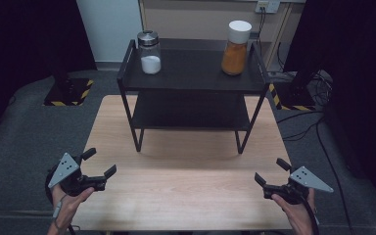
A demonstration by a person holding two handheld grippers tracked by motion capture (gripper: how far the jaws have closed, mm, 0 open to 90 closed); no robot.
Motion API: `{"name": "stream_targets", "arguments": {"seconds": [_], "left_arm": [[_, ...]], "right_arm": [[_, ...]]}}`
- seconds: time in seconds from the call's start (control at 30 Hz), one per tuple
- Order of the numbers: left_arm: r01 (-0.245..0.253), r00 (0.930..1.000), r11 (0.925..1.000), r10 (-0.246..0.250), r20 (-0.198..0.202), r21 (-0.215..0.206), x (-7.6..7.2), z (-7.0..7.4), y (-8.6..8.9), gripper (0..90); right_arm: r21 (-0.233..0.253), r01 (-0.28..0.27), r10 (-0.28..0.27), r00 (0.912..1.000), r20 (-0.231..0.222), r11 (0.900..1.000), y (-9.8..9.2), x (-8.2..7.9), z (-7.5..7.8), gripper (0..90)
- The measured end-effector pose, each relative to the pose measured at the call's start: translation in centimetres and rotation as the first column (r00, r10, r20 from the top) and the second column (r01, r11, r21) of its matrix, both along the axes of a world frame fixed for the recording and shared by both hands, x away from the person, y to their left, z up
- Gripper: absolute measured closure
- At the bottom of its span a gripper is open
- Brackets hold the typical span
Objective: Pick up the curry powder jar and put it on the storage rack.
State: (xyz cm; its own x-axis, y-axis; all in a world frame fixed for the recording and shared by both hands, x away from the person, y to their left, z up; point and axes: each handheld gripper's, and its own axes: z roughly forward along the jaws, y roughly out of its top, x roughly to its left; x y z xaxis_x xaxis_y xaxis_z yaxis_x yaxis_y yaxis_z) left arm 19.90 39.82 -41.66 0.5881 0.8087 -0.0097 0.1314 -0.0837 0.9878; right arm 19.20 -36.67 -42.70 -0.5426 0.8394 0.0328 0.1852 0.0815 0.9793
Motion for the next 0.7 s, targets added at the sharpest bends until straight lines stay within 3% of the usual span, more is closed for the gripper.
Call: {"name": "stream_targets", "arguments": {"seconds": [0.13,0.23,0.7], "left_arm": [[0.01,1.0,0.9999,-0.01,0.001,0.013,0.5,0.0,-0.1,1.7],[0.005,1.0,1.0,-0.005,0.006,-0.007,0.8,-0.1,-0.1,1.7],[0.005,0.9997,0.9999,-0.005,0.025,-0.011,1.1,-0.3,-0.3,1.7]], "right_arm": [[0.012,-0.003,0.003,1.0,0.003,1.0,0.1,0.3,0.0,1.5],[0.018,0.002,-0.002,0.9999,0.014,1.0,0.1,0.4,-0.1,1.5],[0.032,0.008,-0.008,0.9998,0.021,0.999,-0.1,0.8,-0.3,1.6]]}}
